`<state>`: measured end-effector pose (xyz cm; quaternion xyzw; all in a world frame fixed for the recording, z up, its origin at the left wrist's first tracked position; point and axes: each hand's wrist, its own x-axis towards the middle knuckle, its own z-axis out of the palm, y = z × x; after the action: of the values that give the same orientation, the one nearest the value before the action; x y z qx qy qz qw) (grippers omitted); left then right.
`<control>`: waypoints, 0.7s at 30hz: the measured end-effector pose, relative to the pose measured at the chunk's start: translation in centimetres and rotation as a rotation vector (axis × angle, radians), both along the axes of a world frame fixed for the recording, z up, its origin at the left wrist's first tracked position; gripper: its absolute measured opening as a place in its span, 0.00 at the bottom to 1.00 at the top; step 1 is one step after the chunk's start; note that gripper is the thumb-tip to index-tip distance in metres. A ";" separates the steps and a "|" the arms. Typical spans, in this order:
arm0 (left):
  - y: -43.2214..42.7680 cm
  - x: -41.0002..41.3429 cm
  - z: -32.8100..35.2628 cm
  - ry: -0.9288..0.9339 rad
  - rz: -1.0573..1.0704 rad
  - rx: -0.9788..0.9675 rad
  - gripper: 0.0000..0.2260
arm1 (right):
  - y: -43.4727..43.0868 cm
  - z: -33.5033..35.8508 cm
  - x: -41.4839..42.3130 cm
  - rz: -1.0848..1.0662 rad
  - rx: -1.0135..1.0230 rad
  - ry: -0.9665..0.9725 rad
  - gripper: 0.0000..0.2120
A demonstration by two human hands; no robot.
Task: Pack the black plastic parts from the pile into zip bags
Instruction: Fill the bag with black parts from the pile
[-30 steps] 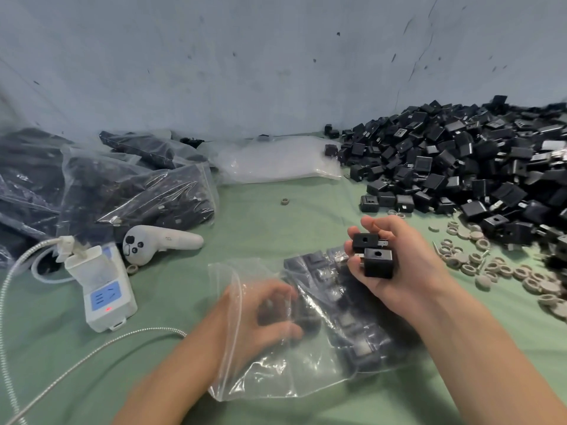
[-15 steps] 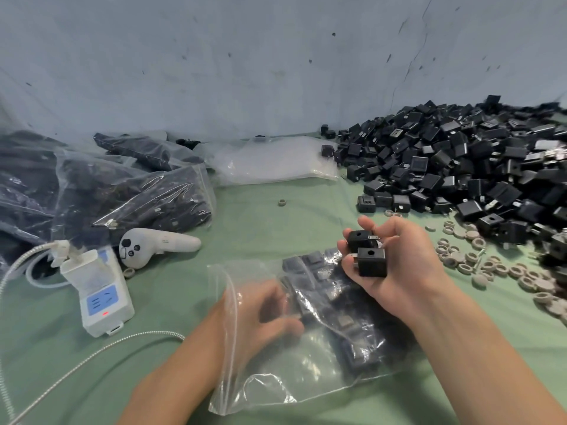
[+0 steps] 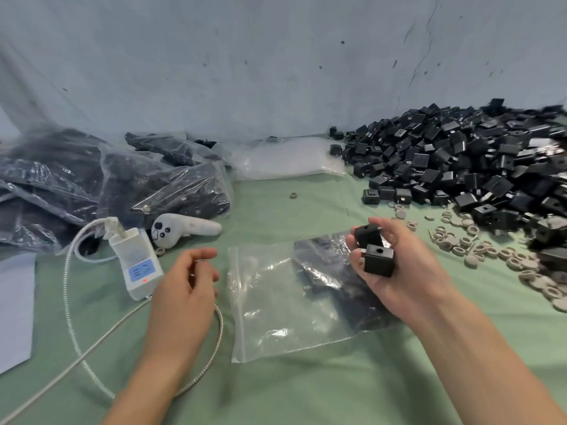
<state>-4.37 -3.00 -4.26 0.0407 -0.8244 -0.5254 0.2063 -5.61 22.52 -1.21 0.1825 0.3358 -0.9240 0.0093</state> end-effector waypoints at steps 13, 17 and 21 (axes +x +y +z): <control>6.5 3.3 1.6 0.110 -0.604 -0.232 0.15 | -3.4 -0.1 3.5 0.215 0.922 0.434 0.22; 5.6 3.6 1.5 0.096 -0.672 -0.231 0.10 | -2.8 -0.2 3.8 0.320 1.072 0.515 0.20; 4.7 4.2 1.4 0.043 -0.612 -0.213 0.15 | -3.5 -0.6 3.9 0.411 1.163 0.561 0.23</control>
<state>-0.19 1.66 -2.81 -0.2419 -0.8442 -0.4746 0.0594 -1.75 19.01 -1.82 -0.1564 0.7959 -0.5848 -0.0024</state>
